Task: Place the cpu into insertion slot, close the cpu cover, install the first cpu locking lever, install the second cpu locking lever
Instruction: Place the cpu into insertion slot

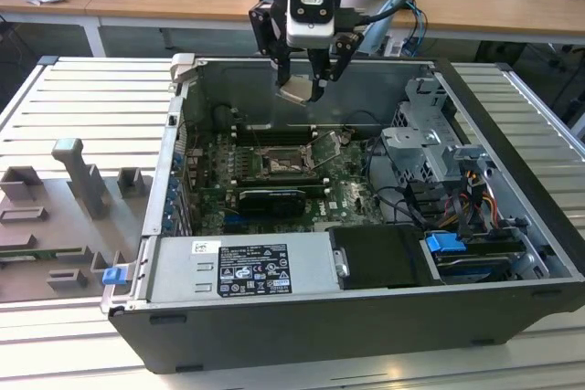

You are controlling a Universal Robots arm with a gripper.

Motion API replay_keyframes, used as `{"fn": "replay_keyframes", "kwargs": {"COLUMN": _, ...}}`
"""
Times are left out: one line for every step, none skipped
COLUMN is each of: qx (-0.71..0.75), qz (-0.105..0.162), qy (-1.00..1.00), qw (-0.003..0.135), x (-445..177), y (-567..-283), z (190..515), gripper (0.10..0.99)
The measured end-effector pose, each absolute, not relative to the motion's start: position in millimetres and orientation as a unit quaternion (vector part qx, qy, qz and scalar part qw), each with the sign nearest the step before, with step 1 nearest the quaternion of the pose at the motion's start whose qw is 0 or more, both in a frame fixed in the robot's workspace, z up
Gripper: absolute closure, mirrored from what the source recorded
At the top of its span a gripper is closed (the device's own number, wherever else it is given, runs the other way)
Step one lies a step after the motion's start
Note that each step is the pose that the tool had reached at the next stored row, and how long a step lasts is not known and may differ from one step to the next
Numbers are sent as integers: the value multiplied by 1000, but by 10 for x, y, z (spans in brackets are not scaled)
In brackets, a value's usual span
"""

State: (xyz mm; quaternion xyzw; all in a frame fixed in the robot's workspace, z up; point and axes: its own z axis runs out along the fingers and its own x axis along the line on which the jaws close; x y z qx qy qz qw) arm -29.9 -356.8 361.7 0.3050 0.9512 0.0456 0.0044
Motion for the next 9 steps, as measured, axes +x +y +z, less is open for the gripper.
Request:
{"fn": "replay_keyframes", "kwargs": {"qx": 307, "qz": 46, "qy": 951, "qw": 5, "x": -299, "y": -3568, "z": 3617, "gripper": 545}}
{"fn": "replay_keyframes", "kwargs": {"qx": 311, "qz": 46, "qy": 949, "qw": 5, "x": -299, "y": -3568, "z": 3617, "gripper": 545}}
{"fn": "replay_keyframes", "kwargs": {"qx": 314, "qz": 45, "qy": 948, "qw": 5, "x": -299, "y": -3568, "z": 3617, "gripper": 545}}
{"fn": "replay_keyframes", "kwargs": {"qx": 316, "qz": 45, "qy": 948, "qw": 5, "x": -299, "y": -3568, "z": 3617, "gripper": 545}}
{"fn": "replay_keyframes", "kwargs": {"qx": 318, "qz": 45, "qy": 947, "qw": 5, "x": -299, "y": -3568, "z": 3617, "gripper": 545}}
{"fn": "replay_keyframes", "kwargs": {"qx": 320, "qz": 45, "qy": 946, "qw": 5, "x": -299, "y": -3568, "z": 3617, "gripper": 545}}
{"fn": "replay_keyframes", "kwargs": {"qx": 324, "qz": 45, "qy": 945, "qw": 5, "x": -299, "y": -3568, "z": 3616, "gripper": 545}}
{"fn": "replay_keyframes", "kwargs": {"qx": 328, "qz": 45, "qy": 944, "qw": 6, "x": -299, "y": -3568, "z": 3614, "gripper": 545}}
{"fn": "replay_keyframes", "kwargs": {"qx": 330, "qz": 45, "qy": 943, "qw": 6, "x": -299, "y": -3568, "z": 3612, "gripper": 545}}
